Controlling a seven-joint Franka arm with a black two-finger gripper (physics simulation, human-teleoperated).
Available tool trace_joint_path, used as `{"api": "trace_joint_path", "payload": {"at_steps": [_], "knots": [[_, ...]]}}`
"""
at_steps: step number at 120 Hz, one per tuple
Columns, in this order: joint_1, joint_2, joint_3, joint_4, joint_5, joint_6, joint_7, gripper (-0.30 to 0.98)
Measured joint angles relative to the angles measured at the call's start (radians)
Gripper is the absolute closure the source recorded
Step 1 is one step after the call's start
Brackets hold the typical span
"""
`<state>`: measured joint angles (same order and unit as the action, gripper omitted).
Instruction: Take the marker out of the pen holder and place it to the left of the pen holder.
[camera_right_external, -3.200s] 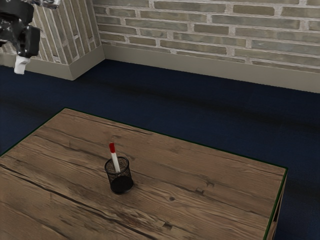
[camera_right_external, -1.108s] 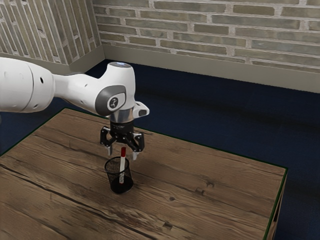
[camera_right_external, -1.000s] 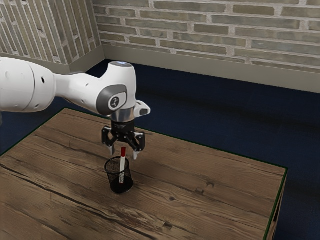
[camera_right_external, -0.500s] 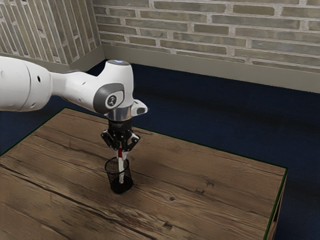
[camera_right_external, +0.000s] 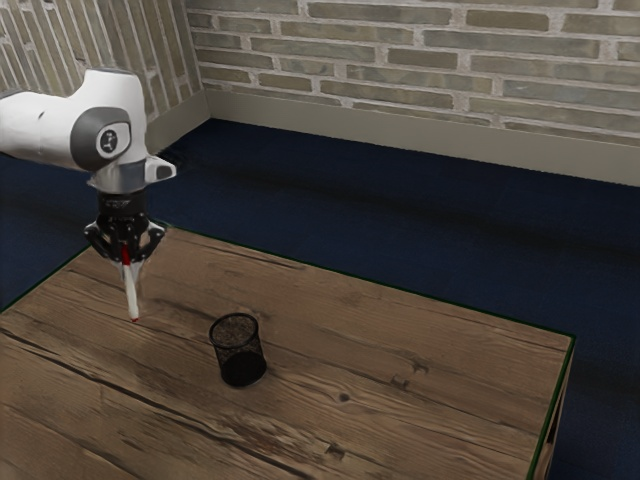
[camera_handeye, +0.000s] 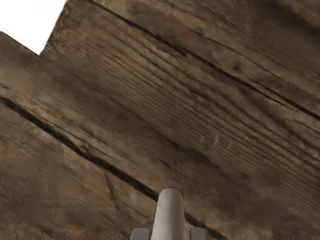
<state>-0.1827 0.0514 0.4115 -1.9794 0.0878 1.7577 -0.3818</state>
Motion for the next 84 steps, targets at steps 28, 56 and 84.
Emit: {"api": "trace_joint_path", "payload": {"at_steps": [28,56,84], "knots": [[-0.040,0.158,0.003,-0.063,-0.063,-0.302,0.030,0.76],[-0.025,0.137,0.012,-0.011,-0.117,-0.435,0.088,0.31],[-0.128,-0.053,-0.131,0.198,-0.002,-0.131,0.230,0.12]]}}
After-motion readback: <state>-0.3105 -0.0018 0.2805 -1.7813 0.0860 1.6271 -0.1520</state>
